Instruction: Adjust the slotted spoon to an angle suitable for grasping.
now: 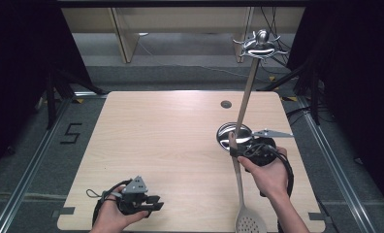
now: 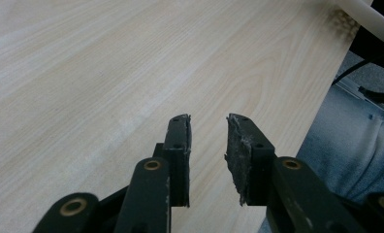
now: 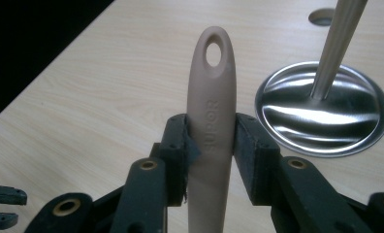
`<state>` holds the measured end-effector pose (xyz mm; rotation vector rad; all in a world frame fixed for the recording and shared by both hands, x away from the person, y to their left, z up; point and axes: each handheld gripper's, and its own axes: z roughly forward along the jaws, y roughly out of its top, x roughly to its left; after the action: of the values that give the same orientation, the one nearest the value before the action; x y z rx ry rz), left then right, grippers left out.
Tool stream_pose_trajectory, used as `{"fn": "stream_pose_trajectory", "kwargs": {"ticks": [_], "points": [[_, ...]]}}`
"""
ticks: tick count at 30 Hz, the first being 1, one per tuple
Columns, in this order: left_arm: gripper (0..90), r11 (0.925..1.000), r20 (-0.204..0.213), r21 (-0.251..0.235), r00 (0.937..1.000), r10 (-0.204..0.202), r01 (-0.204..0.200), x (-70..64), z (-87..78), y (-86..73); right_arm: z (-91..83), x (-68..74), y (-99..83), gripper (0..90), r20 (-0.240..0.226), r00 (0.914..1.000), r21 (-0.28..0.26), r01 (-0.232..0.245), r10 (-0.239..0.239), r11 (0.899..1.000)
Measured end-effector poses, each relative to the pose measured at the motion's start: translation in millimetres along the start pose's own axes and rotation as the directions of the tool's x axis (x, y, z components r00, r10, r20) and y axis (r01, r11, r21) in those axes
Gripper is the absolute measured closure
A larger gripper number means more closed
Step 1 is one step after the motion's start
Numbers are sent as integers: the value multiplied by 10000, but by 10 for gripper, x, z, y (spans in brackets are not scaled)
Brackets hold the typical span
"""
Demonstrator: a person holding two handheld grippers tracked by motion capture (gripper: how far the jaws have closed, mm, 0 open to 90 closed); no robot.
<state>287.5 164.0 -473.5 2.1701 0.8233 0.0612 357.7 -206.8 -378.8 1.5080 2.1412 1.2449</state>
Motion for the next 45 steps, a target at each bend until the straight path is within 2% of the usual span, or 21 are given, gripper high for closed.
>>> {"fn": "stream_pose_trajectory", "kwargs": {"ticks": [1, 2, 4, 5, 6, 9, 11, 14, 15, 16, 17, 18, 28, 29, 30, 32, 35, 36, 39, 43, 45], "points": [[695, 10000, -12, -16, 10000, 9, -9, 0, -1, 1, -34, 26, -10, 675, -62, 9997, -90, -243, 243, 9997], [695, 10000, -16, -27, 10000, 8, -8, 0, -1, 1, -62, -1, -18, 676, -94, 9998, -436, 154, -158, 9989], [695, 10000, -19, -36, 10000, 11, -11, -1, -1, 2, -152, 35, -44, 676, -111, 9997, -768, -204, 196, 9968], [695, 10000, -23, -37, 10000, 9, -9, -2, -1, 2, -169, 16, -44, 676, 22, 10000, -908, 91, -90, 9958], [695, 10000, -20, -42, 10000, 15, -15, -3, -1, 3, -194, 33, -51, 676, -84, 9999, -974, -141, 133, 9952], [695, 9998, 10, -46, 9998, -178, 178, -12, 1, 0, -259, 12, -62, 676, -121, 9999, -1374, 83, -100, 9905], [695, 9997, 22, -94, 9997, -230, 230, -17, 2, 1, -285, 36, -82, 676, -222, 9996, -1748, -192, 155, 9844], [695, 9998, -29, -84, 9999, -169, 169, -17, -4, 0, -310, 0, -108, 675, -233, 9988, -2226, 372, -435, 9742], [694, 9999, -29, -68, 9999, -140, 140, -14, -6, 0, -328, 23, -128, 675, -357, 9993, -2244, 18, -100, 9745], [694, 9999, -60, -48, 9999, -108, 108, -12, -8, 0, -326, -12, -136, 675, -204, 9984, -2447, 466, -532, 9685], [695, 9999, -68, -46, 9999, -95, 95, -12, -10, 1, -336, 3, -155, 675, -441, 9989, -2482, 67, -182, 9687], [695, 9999, -69, -54, 9999, -93, 93, -12, -11, 1, -333, -12, -164, 675, -410, 9987, -2697, 197, -319, 9628], [694, 9999, -37, -93, 10000, 45, -46, -12, -14, 2, -392, -12, -187, 676, -334, 9960, -3120, 681, -826, 9476], [694, 9997, -17, -148, 9998, -175, 175, -24, -8, -2, -398, -7, -189, 676, -342, 9958, -3223, 695, -850, 9441], [694, 9997, -20, -158, 9998, -179, 179, -24, -7, -2, -409, 10, -196, 676, -355, 9972, -3133, 518, -662, 9482], [695, 9997, -19, -164, 9998, -182, 182, -23, -7, -2, -428, 3, -196, 675, -276, 9957, -3356, 740, -883, 9391], [694, 9999, -40, -106, 10000, 7, -7, -16, -14, 3, -472, 23, -205, 676, -267, 9968, -3418, 611, -747, 9378], [694, 9998, -68, -63, 9998, 175, -176, -6, -17, 6, -459, -1, -201, 675, -141, 9940, -3715, 958, -1088, 9235], [695, 9998, -69, -83, 9998, 160, -161, -9, -19, 6, -508, 22, -209, 676, -19, 9946, -3736, 960, -1042, 9226], [694, 9999, -91, -139, 9999, -63, 61, -20, -16, 3, -551, 51, -206, 676, 296, 9926, -4148, 1193, -1177, 9021], [694, 9998, -116, -102, 9997, 193, -195, -7, -22, 9, -576, 71, -212, 676, 574, 9917, -4390, 1283, -1147, 8893]]}}
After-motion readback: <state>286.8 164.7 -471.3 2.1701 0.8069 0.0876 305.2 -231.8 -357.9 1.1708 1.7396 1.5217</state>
